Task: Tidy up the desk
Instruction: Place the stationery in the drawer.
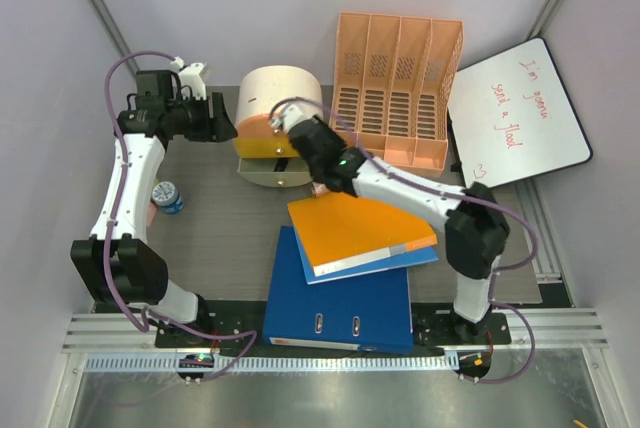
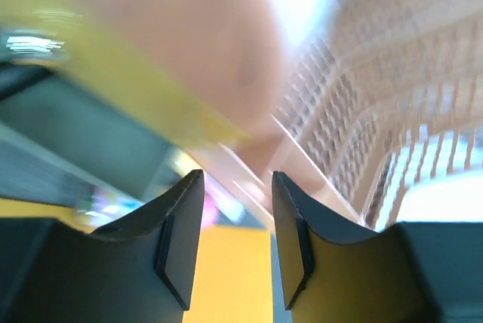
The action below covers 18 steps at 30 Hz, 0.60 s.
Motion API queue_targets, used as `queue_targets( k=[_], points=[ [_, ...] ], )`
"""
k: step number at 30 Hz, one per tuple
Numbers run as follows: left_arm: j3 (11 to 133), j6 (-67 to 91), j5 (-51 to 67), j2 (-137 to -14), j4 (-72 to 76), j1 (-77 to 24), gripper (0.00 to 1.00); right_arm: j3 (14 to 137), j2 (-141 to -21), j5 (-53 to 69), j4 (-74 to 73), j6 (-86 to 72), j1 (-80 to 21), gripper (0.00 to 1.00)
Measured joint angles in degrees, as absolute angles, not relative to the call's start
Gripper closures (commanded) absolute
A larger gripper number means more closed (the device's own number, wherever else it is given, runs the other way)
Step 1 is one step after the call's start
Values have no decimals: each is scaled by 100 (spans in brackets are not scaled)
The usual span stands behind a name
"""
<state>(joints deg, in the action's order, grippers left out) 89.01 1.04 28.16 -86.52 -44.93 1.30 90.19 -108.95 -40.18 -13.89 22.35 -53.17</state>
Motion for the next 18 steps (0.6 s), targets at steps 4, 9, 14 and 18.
queue_targets(
  k=[4,9,14,18],
  points=[
    [8901,106,2821,-8652,-4486,130,37,8519,-9957,-3981,-1900,976,-4510,57],
    [8901,121,2829,-8652,-4480,130,37,7863,-9483,-3778,-2292,25,-3883,61],
    [8901,126,2832,-8654,-4482,130,37,7513,-9732,-3183,-2530,-307,-3811,63],
    [8906,126,2829,-8670,-4482,130,37,7387,-9996,-2783,-2534,-305,-3765,63]
  ],
)
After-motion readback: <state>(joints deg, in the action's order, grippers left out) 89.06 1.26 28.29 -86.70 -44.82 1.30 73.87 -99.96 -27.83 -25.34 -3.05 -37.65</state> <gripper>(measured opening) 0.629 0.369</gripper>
